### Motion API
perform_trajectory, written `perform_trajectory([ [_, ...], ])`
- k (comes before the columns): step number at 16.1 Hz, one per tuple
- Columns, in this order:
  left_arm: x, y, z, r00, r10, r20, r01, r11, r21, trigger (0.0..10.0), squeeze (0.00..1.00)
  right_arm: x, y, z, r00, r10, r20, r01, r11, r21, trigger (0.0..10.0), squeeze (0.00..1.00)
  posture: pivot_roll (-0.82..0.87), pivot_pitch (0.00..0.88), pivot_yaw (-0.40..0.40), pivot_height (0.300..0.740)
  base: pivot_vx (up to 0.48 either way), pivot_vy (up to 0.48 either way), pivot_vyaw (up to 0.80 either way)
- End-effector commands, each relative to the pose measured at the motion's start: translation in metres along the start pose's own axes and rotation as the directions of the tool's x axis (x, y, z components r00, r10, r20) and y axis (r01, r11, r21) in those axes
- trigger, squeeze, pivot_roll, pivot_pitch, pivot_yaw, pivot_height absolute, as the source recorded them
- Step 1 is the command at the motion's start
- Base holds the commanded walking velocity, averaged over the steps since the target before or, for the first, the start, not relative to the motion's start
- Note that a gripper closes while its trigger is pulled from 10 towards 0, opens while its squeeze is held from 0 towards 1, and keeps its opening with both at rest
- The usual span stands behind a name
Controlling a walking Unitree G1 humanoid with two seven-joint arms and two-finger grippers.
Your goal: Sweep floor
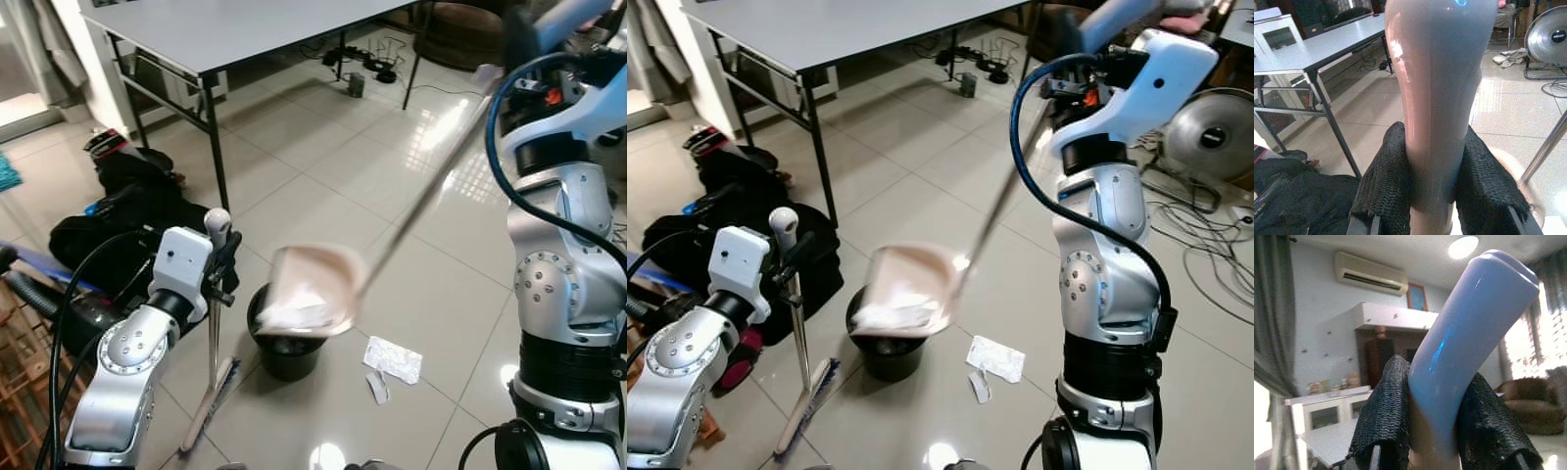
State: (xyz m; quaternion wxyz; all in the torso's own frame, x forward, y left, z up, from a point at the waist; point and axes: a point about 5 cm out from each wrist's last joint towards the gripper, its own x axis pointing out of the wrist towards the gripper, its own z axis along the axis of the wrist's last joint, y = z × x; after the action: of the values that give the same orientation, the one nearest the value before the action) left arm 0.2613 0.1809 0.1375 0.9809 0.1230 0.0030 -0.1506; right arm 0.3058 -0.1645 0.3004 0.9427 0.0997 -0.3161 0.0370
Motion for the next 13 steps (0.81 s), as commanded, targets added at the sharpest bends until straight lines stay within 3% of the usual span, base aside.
perform_trajectory([
  [1,-0.002,0.001,0.007,1.0,0.004,0.025,-0.004,1.0,0.015,10.0,0.0,0.005,0.002,0.017,0.994,0.0,0.109,0.003,1.0,-0.03,10.0,0.0,0.07,0.061,-0.048,0.74,0.0,0.0,0.0],
  [5,-0.006,0.002,0.005,1.0,0.002,0.01,-0.003,1.0,0.019,10.0,0.0,0.006,0.013,0.004,0.99,0.02,0.143,-0.016,0.999,-0.032,10.0,0.0,0.08,0.072,-0.046,0.74,0.0,0.0,0.0],
  [9,-0.008,0.005,0.004,1.0,0.004,0.003,-0.004,1.0,0.026,10.0,0.0,0.007,0.042,-0.017,0.972,0.174,0.156,-0.162,0.983,-0.084,10.0,0.0,0.09,0.079,-0.047,0.74,0.0,0.0,0.0],
  [13,-0.009,0.005,0.004,1.0,-0.001,-0.001,0.001,0.999,0.034,10.0,0.0,0.006,0.074,-0.031,0.925,0.319,0.205,-0.299,0.946,-0.124,10.0,0.0,0.11,0.079,-0.049,0.74,0.0,0.0,0.0],
])
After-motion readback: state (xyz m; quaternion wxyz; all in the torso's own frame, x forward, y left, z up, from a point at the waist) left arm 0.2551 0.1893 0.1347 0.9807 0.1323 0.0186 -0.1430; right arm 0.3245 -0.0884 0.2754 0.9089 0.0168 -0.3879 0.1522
